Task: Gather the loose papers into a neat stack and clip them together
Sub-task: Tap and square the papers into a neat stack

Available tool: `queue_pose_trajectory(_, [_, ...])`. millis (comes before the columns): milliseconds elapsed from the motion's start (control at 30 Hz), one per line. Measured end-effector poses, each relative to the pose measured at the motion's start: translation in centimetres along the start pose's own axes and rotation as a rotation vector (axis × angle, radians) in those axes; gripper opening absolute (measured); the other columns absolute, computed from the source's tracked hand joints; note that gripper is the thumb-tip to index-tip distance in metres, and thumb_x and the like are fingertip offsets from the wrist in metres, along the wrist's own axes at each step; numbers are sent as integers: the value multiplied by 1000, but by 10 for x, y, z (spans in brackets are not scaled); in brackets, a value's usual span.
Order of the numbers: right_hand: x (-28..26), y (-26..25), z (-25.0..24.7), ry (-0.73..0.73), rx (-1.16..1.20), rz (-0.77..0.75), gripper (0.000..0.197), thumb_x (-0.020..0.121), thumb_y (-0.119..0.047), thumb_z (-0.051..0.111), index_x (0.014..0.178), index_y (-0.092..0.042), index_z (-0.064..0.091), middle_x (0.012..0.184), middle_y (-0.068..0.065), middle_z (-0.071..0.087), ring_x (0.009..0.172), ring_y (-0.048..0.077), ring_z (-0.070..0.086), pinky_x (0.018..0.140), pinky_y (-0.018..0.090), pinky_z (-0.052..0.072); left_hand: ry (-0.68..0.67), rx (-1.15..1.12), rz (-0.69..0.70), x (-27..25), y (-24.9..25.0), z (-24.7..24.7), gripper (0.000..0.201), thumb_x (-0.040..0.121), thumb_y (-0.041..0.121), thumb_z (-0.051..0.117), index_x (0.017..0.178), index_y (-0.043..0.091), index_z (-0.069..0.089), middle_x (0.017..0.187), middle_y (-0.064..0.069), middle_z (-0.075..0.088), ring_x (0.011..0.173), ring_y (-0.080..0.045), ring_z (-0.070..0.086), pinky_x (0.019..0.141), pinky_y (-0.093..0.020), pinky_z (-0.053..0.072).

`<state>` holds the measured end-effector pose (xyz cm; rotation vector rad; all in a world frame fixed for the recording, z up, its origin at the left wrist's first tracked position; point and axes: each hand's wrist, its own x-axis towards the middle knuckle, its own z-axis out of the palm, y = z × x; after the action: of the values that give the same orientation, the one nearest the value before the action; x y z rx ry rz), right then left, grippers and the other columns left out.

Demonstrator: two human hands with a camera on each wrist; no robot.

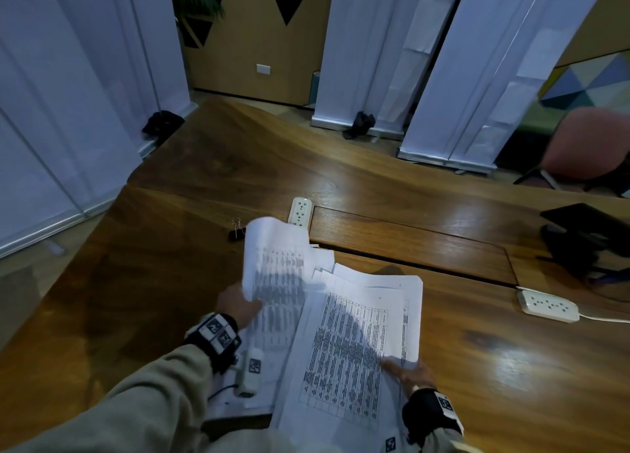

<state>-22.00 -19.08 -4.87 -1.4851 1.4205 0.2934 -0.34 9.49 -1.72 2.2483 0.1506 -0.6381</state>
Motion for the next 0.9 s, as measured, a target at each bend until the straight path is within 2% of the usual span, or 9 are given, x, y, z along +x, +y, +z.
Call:
queue_pose_trajectory(167, [-67,-41,-5,16,42,-15,115,48,-24,82,140,8,22,142,29,37,130,42,39,104,46,36,138,-40,86,6,7,-72,39,82,15,70,118,1,58,111,-20,66,87,-28,61,70,-33,50])
queue_pose_trajectory(267, [-59,-40,-3,24,-16,-54,134,29,-51,85,135,11,30,138,29,43,125,42,44,100,45,39,170,-199,111,5,18,-113,40,78,17,76,112,0,62,104,-17,68,84,-29,64,67,-33,53])
queue_pose_trajectory(400, [-52,-39,-4,45,-1,-13,95,67,-24,80,139,8,27,142,29,37,128,43,40,104,48,35,73,-476,180,-8,42,-141,23,75,19,79,96,15,69,93,-6,73,83,-25,70,75,-40,57])
queue_pose_trajectory(500, [-53,-42,-1,2,19,-1,84,71,-26,77,135,7,34,138,27,43,124,41,45,99,44,40,-35,-557,203,-12,55,-122,22,75,10,78,94,17,70,84,-1,75,76,-20,72,60,-30,56])
queue_pose_trajectory(567, [-54,-46,2,-40,34,-1,93,64,-46,78,133,3,40,130,26,51,114,39,52,92,39,42,-126,-524,162,-5,53,-93,23,73,4,78,93,14,70,83,-3,75,81,-25,72,61,-30,55])
queue_pose_trajectory(667, [-63,-51,13,-46,142,-76,117,52,-78,62,135,1,39,139,25,44,124,40,45,104,46,34,-249,-333,37,13,32,-41,33,68,9,83,98,11,68,96,-8,73,93,-29,68,76,-40,56])
queue_pose_trajectory(733, [-56,-48,22,12,144,-81,135,37,-94,45,137,-3,39,144,23,39,128,41,42,108,50,30,-248,-144,-33,23,14,-9,64,63,22,88,119,9,59,117,-11,67,106,-31,64,91,-43,52])
queue_pose_trajectory(800, [-34,-37,29,19,152,-81,127,39,-94,44,126,-3,52,134,24,50,113,40,52,104,51,37,-162,-3,-39,25,1,17,75,67,27,85,130,9,47,127,-13,61,111,-32,61,94,-41,50])
queue_pose_trajectory(900, [-41,-43,26,-8,143,-98,114,37,-79,68,120,-2,58,126,22,58,109,38,56,95,43,44,-109,41,53,12,2,43,63,80,19,72,134,14,42,130,-14,60,111,-32,61,96,-41,51])
